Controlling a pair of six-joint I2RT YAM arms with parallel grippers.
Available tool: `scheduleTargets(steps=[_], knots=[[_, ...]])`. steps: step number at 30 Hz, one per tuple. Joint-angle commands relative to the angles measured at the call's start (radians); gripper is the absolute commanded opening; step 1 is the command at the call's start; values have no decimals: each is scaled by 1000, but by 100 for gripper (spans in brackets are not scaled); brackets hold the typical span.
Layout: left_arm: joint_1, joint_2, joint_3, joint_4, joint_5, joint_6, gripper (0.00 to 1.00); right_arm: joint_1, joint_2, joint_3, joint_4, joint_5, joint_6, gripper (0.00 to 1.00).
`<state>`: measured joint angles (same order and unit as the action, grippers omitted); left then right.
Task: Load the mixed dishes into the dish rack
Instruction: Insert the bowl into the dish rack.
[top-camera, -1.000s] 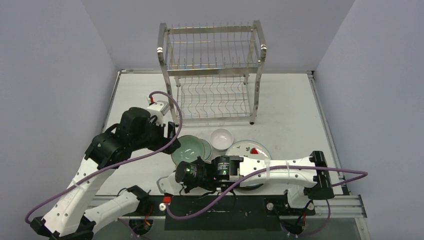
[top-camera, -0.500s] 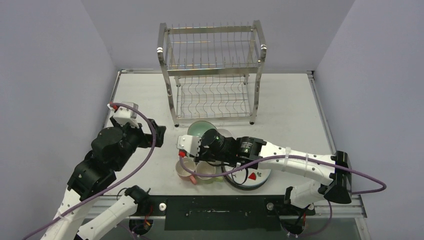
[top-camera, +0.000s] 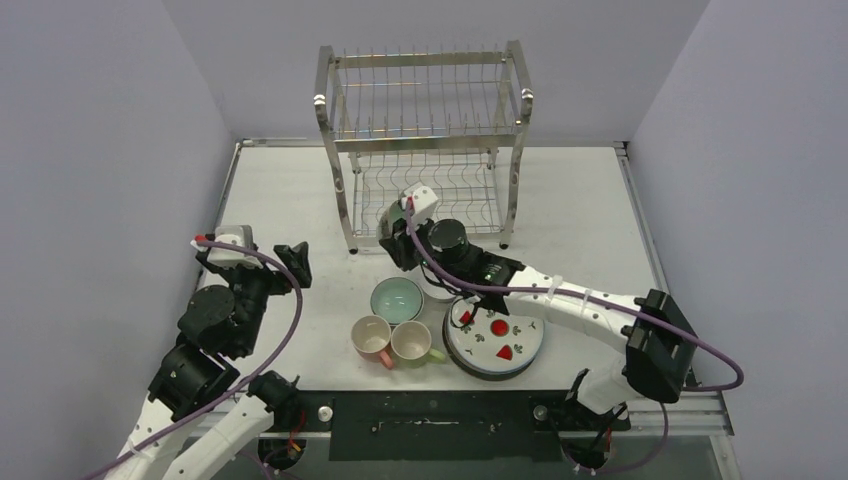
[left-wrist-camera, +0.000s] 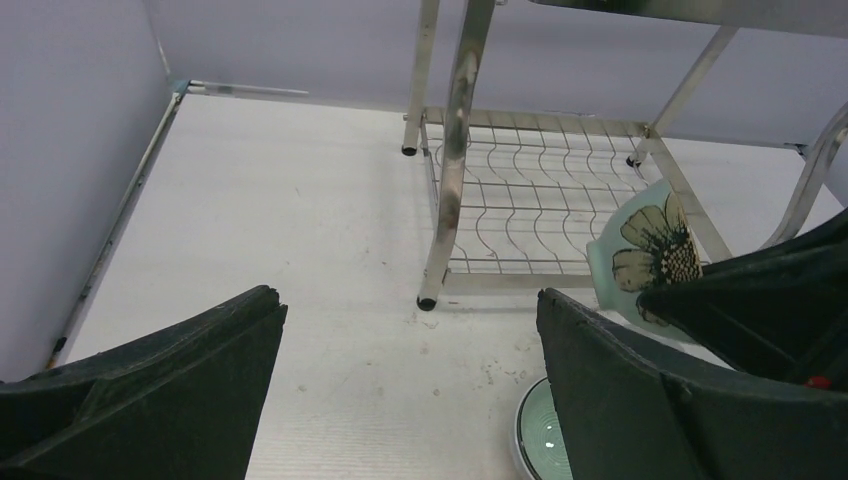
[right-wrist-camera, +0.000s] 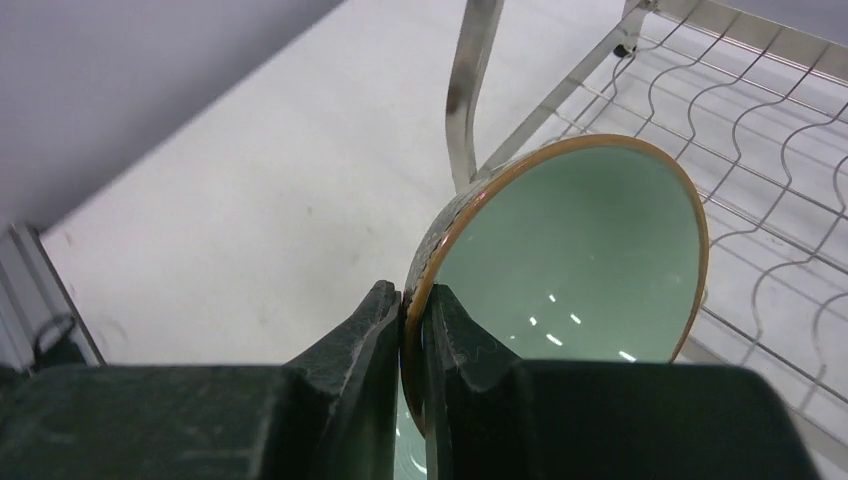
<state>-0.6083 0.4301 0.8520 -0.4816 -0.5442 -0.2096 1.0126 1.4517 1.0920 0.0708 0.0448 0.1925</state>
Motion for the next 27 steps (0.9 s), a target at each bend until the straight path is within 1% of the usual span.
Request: scheduleTargets(steps=[1,4,8,14,20,27], knots=[[-1,-28,-25,91,-35,27,96,-67,55,-35,454,38,332,0],[-1,-41,-31,84,-40,30,96,-92,119,-63,631,68,452,0],[0,-58,-39,81,-48,37,95,-119,210,-65,777,101,566,0],[-1,-79,-45,80,-52,45,95,-167,378,-7,967,83,708,0],[0,-96,-51,79,-49,48,95,-216,498,101,1026,48,803,0],[0,-97,-54,84,-50,62,95,-256,591,214,1026,38,832,0]])
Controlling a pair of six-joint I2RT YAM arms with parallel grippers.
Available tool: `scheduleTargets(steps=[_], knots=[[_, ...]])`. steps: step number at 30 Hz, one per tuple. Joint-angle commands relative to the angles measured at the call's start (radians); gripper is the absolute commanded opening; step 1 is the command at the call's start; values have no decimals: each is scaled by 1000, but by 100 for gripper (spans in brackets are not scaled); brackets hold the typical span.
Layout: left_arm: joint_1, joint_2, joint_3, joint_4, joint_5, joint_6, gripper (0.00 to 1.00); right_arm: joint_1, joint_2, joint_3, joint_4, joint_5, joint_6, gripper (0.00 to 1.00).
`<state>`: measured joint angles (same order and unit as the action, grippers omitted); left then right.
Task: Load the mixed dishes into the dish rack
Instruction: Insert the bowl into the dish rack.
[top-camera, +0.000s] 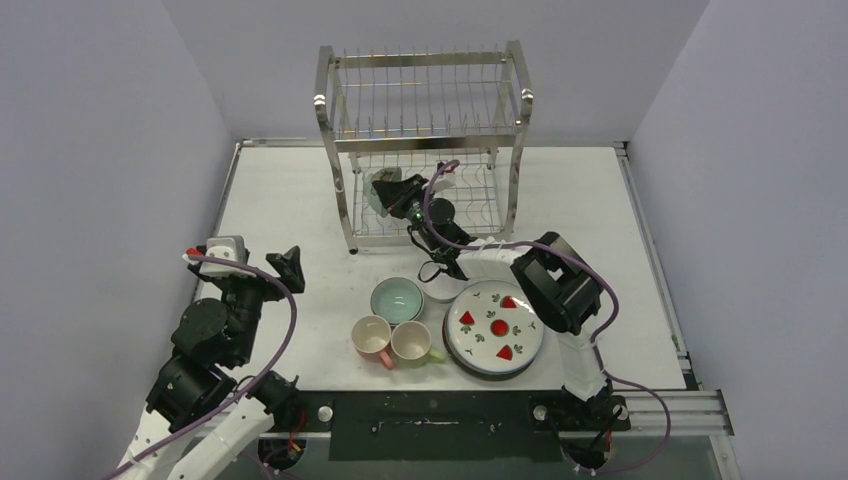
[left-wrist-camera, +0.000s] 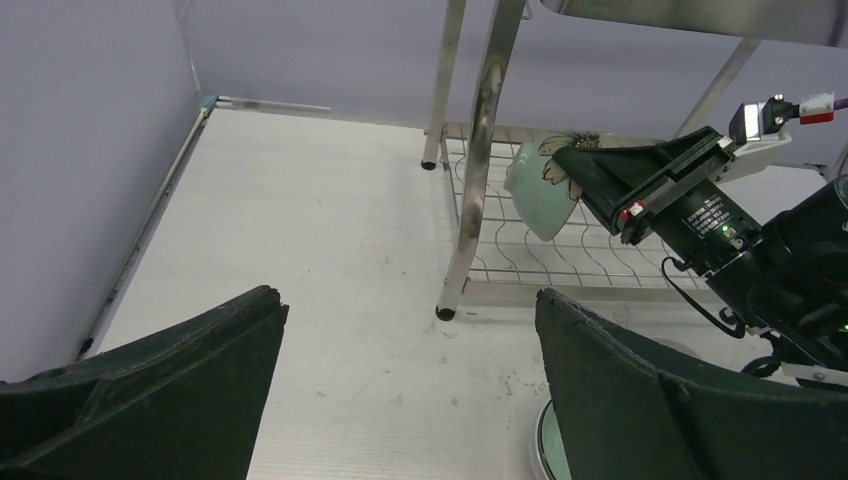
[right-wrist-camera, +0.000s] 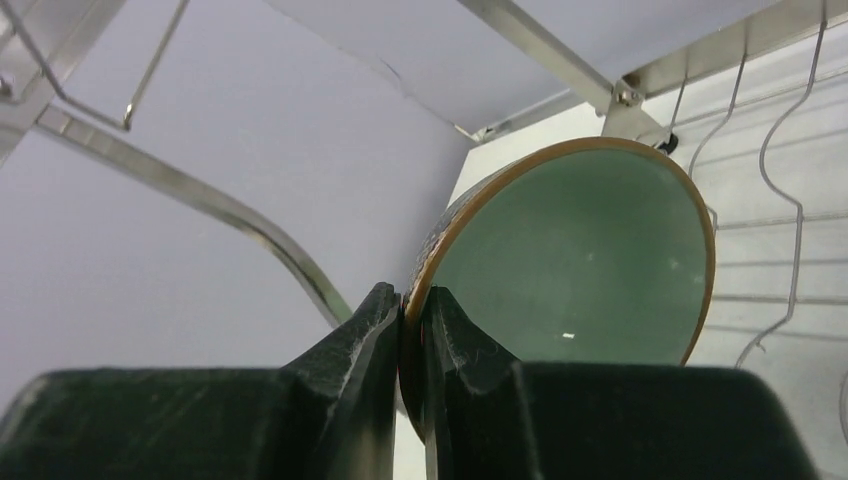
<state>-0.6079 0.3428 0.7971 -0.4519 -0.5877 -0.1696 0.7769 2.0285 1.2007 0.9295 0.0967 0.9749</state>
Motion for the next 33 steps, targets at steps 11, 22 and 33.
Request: scheduleTargets(steps=[11,22,33], knots=[[1,-8,-3,56,-2,30,94,-63,208,369,110,-88,79,0],[2,-3,-6,58,8,35,95,-121,390,601,104,-244,128,0],[4,3,-8,62,10,43,95,-158,503,760,92,-347,187,0]])
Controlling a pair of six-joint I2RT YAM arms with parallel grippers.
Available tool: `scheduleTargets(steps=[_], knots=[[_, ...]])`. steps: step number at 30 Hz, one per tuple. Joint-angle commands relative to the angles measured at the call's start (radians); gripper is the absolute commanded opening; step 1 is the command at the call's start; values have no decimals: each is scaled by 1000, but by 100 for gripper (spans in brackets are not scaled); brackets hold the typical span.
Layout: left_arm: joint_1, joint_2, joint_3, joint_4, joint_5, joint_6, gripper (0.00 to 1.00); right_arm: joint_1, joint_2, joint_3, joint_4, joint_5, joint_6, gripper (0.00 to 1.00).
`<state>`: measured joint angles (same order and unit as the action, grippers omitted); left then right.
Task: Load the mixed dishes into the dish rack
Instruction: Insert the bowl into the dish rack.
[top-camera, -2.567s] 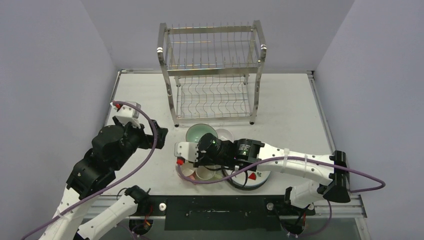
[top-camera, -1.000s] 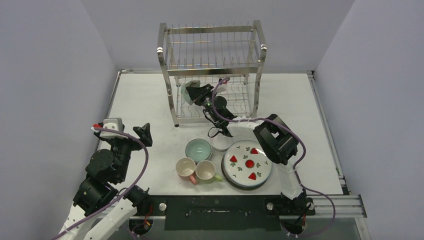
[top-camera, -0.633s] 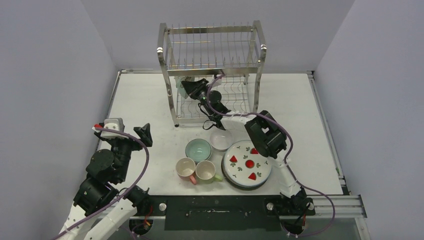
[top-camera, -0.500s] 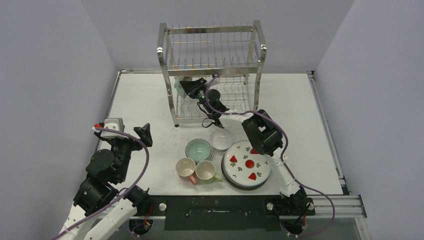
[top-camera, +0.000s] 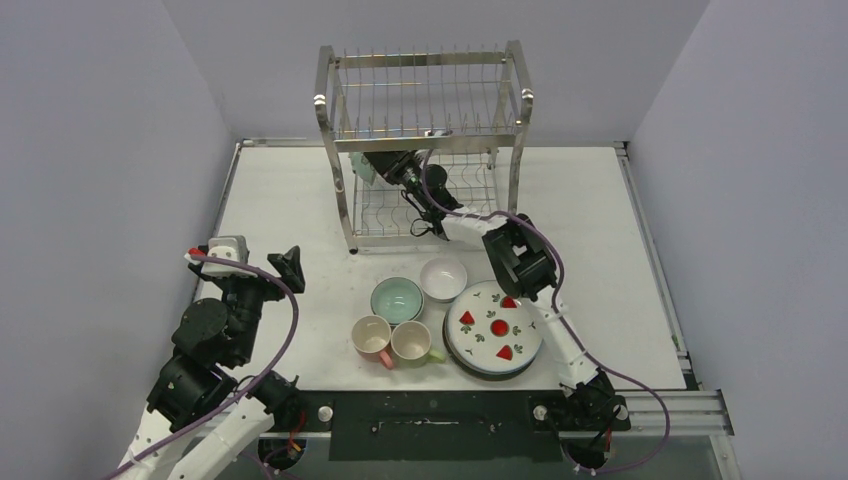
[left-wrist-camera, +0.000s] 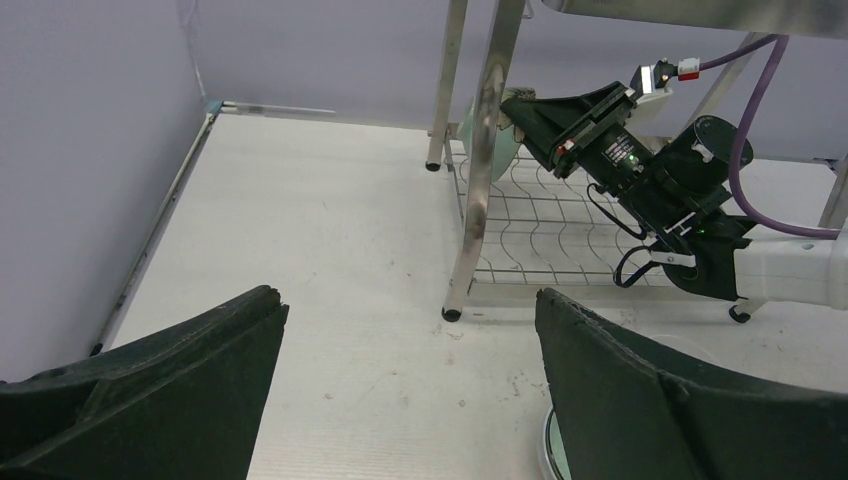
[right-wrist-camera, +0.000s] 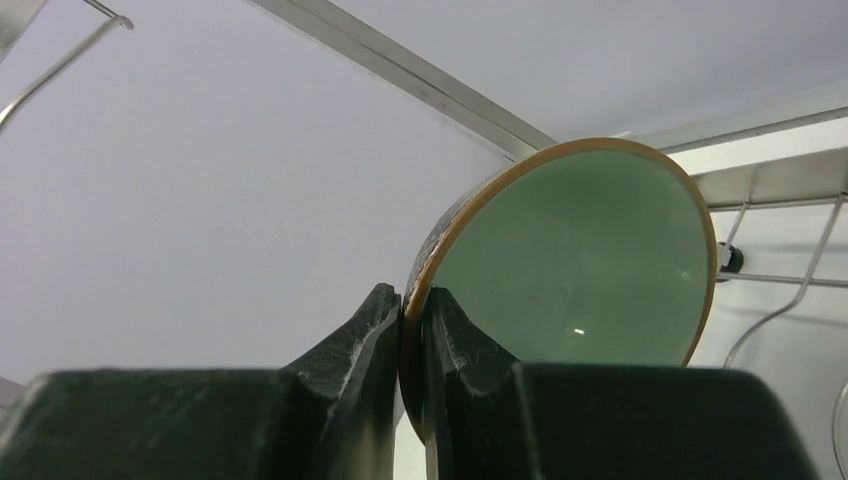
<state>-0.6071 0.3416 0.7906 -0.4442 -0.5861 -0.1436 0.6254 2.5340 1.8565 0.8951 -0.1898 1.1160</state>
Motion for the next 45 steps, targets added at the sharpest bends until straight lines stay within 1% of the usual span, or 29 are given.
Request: scheduleTargets(steps=[1,15,37,45], knots=[[3,5,-1,54,10,18,95,-8,4,116,123,-62,52,0],[5,13,-1,53,14,19,95,-24,48,191,41,-58,59,0],[4,12,-4,58,18,24,95,-36,108,236,-35,-54,60,0],[4,13,-4,58,19,24,95,-40,91,182,-20,-28,58,0]])
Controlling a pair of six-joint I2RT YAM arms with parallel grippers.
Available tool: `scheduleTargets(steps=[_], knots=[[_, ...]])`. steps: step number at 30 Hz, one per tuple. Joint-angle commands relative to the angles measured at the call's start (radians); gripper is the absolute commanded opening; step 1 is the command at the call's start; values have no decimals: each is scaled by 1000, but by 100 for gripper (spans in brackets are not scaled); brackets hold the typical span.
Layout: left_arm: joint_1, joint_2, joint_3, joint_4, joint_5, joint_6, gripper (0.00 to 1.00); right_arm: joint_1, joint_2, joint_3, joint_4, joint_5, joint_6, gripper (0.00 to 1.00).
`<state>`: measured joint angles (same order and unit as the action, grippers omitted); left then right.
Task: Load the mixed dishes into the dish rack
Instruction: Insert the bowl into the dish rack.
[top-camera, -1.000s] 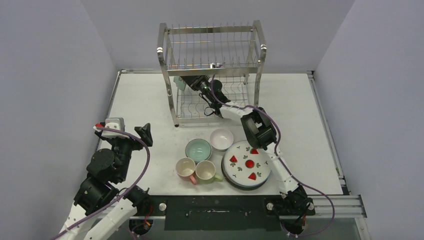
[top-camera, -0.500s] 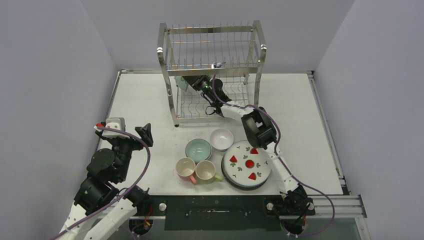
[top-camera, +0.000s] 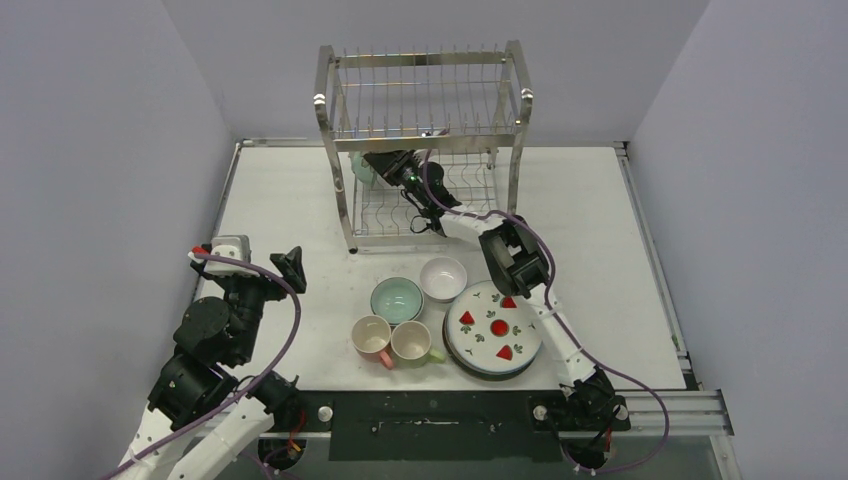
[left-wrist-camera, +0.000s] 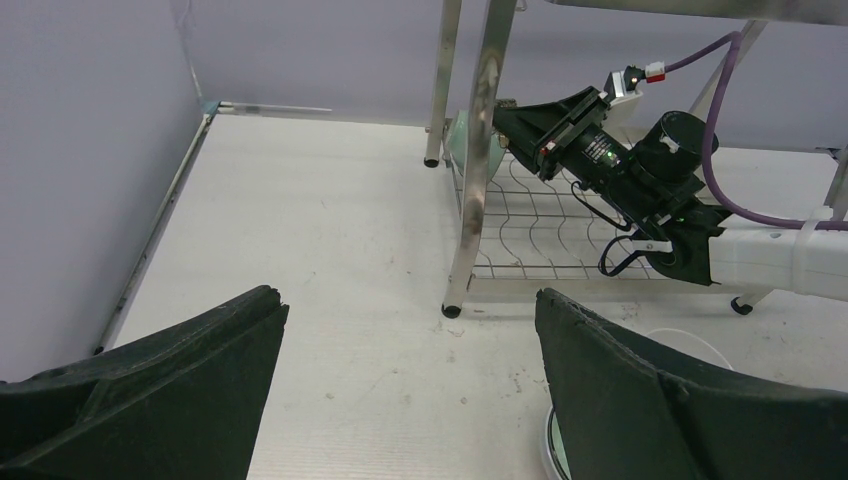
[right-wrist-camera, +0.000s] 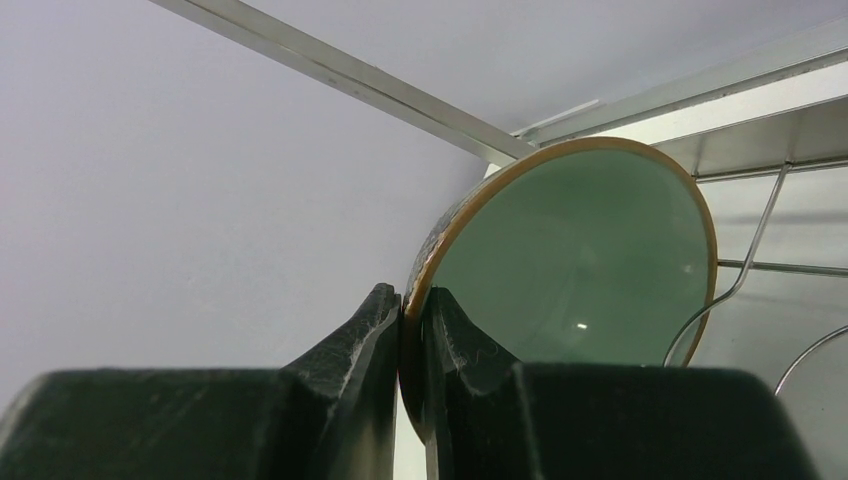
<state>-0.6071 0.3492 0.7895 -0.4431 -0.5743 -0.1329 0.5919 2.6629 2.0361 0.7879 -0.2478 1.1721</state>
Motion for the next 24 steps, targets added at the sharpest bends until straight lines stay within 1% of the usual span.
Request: scheduleTargets(steps=[1,2,4,10,14,19,24], knots=[[4,5,-3,57,7,13,95,-6,-43,-5,89,35,0,0],[4,5,-3,56,7,14,94,-6,-48,-14,89,39,-4,1],[4,7,-3,56,7,14,95,-6,-59,-29,89,47,-8,8],[4,4,-3,55,7,15,95,-9,-86,-62,107,56,-11,37],[4,4,-2,55,8,15,94,-8,-107,-90,121,63,-11,51],[5,1,-1,55,8,15,95,-6,-139,-132,128,79,-18,64],[4,-2,-1,54,8,15,95,0,-169,-164,130,86,-26,68]])
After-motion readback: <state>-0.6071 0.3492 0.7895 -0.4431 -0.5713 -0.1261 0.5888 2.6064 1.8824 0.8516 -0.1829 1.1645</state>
